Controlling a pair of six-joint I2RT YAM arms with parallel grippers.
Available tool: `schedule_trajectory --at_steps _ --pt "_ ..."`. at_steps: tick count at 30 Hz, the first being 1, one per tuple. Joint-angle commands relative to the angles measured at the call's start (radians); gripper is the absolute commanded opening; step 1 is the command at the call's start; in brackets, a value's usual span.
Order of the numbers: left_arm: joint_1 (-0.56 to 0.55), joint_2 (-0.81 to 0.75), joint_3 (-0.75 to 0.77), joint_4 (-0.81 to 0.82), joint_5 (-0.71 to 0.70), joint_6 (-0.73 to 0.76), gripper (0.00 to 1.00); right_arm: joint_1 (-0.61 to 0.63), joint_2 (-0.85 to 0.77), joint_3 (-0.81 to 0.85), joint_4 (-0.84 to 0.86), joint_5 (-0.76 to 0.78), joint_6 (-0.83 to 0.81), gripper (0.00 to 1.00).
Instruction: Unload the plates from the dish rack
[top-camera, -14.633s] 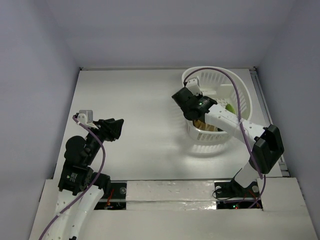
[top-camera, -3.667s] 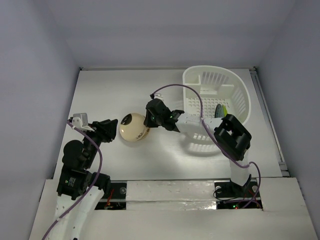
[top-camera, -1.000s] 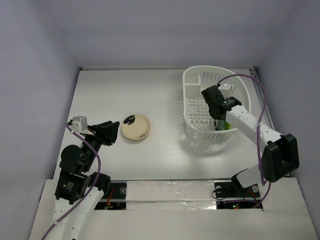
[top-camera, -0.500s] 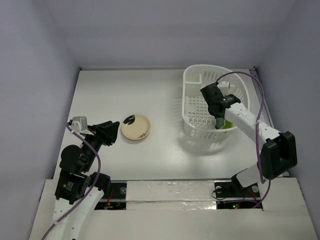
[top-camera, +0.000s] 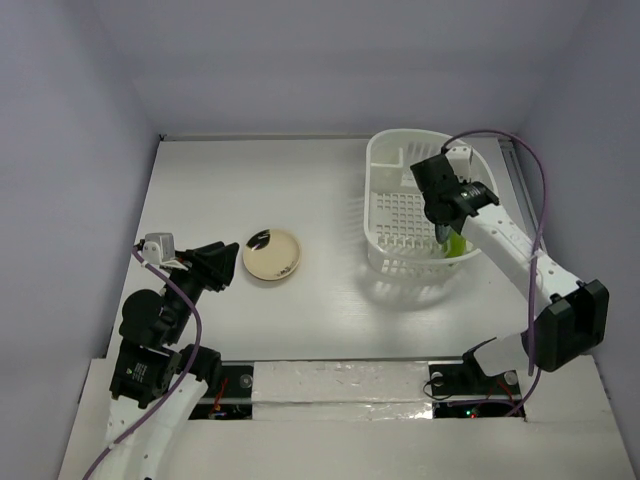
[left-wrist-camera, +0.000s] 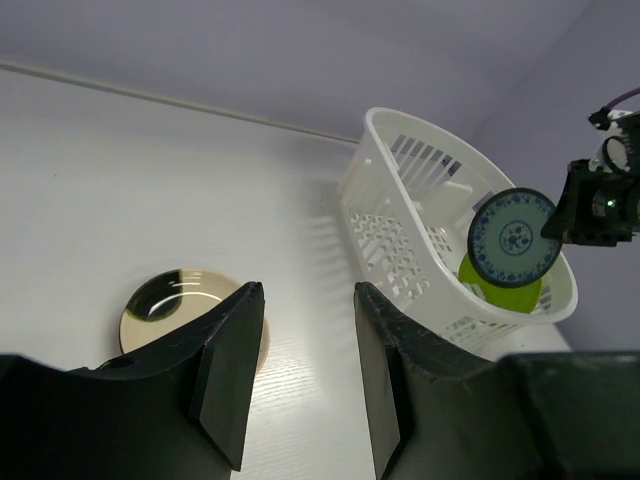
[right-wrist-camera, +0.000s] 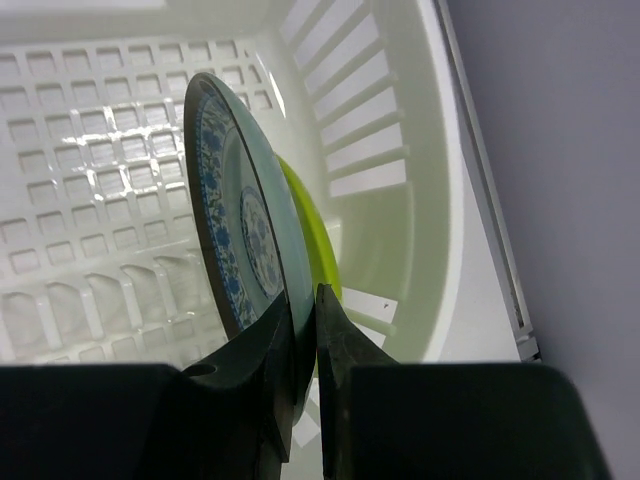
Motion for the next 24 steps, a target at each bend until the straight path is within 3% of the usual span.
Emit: schedule_trajectory --at_steps 1,6,10,14,24 --pt "-0.008 0.011 0.027 0.045 -0.005 0.0 0.38 -0.008 -0.075 0.097 -0.007 0.066 -0.005 0.0" --pt "-0.008 0.012 0.027 0.046 -0.006 0.0 0.38 0.001 -0.161 0.135 0.031 -0.003 -0.005 0.0" --pt "-0.008 0.019 0.027 0.046 -0.008 0.0 0.38 0.044 -0.236 0.111 0.139 -0.19 0.007 0.0" --pt "0.002 0.026 0.027 0.043 -0.008 0.0 0.38 0.132 -0.262 0.062 0.353 -0.4 0.058 0.0" --pt "0.002 0.025 0.028 0.035 -0.037 -0.005 0.38 0.323 0.115 0.173 0.605 -0.658 0.164 0.0"
